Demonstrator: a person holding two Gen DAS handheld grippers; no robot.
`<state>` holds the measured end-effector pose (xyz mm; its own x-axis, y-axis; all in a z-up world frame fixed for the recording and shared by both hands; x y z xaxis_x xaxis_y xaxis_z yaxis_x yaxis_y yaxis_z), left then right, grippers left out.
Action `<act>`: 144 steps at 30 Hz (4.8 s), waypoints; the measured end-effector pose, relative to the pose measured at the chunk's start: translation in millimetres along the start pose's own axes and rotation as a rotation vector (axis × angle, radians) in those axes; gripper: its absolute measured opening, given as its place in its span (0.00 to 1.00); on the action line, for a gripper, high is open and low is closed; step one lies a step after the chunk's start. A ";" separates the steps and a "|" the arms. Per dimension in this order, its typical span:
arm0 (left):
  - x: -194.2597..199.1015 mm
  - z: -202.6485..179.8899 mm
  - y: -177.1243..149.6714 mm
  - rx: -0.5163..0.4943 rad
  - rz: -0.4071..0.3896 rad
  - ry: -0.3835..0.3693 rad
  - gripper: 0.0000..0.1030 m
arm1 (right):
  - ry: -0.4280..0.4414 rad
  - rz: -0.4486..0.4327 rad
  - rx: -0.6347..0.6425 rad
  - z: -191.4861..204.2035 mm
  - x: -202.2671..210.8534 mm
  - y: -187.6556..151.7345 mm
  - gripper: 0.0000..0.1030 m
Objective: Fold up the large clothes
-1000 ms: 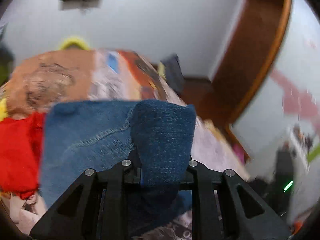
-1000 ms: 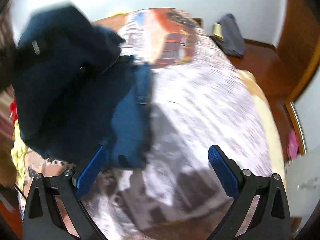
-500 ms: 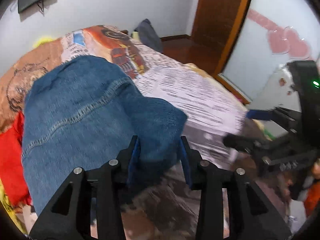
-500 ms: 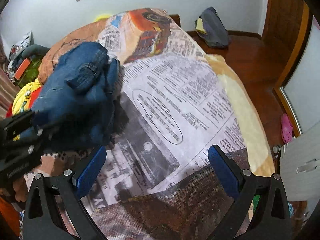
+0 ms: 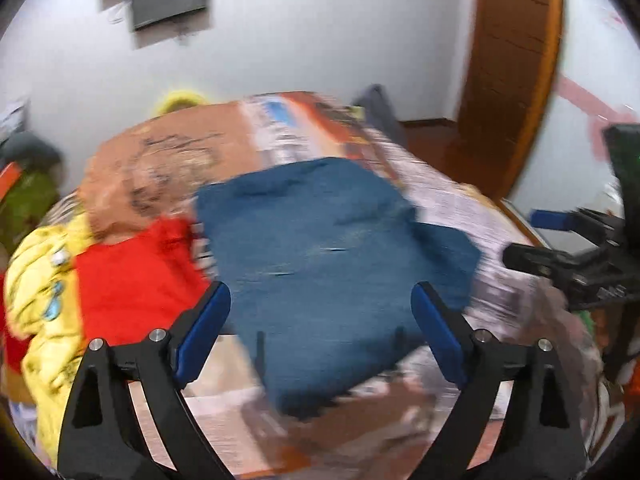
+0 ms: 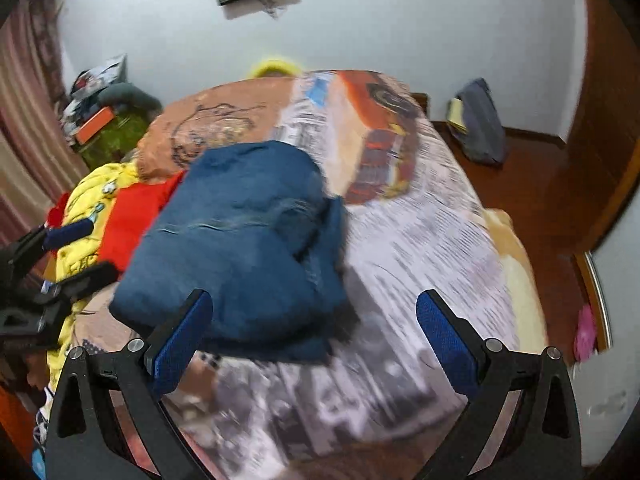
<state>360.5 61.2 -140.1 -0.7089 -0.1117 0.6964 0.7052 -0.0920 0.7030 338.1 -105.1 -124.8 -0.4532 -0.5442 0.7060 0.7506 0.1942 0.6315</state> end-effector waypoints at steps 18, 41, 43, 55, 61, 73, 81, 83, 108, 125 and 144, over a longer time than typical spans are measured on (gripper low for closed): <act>-51.4 48.5 -70.9 0.134 0.204 -0.128 0.90 | -0.041 0.080 -0.055 -44.7 -44.6 -11.3 0.97; -96.2 76.3 -12.8 0.005 0.155 0.252 0.91 | -0.001 0.136 -0.052 -64.2 -80.7 41.3 0.97; -98.2 87.2 -8.4 0.022 0.162 0.268 0.91 | 0.006 0.130 -0.082 -69.4 -73.6 46.1 0.97; -89.9 85.1 -3.8 0.226 0.234 -0.156 0.91 | 0.235 0.165 -0.142 -41.1 -76.3 44.6 0.99; -127.5 73.4 -22.3 0.328 0.369 -0.303 0.91 | 0.317 0.321 -0.299 -64.4 -126.1 22.7 0.99; -172.6 59.1 -26.2 0.454 0.466 -0.471 0.93 | 0.480 0.368 -0.310 -55.2 -154.6 23.7 0.86; -169.1 52.3 -9.7 0.415 0.419 -0.450 0.68 | 0.495 0.331 -0.324 -50.6 -148.1 29.1 0.49; -162.9 50.7 -6.1 0.409 0.404 -0.440 0.59 | 0.492 0.322 -0.325 -48.2 -141.8 31.2 0.43; -7.7 224.5 69.4 0.392 0.022 -0.255 0.39 | 0.563 0.106 -0.079 125.1 -129.0 144.1 0.29; -154.5 315.6 -33.4 0.545 0.261 -0.155 0.38 | 0.509 0.342 -0.086 163.6 -300.1 91.7 0.29; -93.3 286.0 -49.9 0.234 0.130 0.123 0.47 | 0.264 0.130 0.241 182.0 -232.7 82.0 0.37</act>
<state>387.3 359.1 -198.9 -0.5955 -0.2281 0.7703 0.7576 0.1596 0.6330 417.6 186.1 -179.0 -0.1984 -0.6879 0.6982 0.6451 0.4447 0.6214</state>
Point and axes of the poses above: each gripper's, at about its wrist camera, not at the fingertips, and x roughly against the way its jaws point, z to its left, y to its top, the point moved 3 cm from there along -x, roughly the way its jaws point, and after that the axes turned 12 degrees about y, right-handed, at the moved point
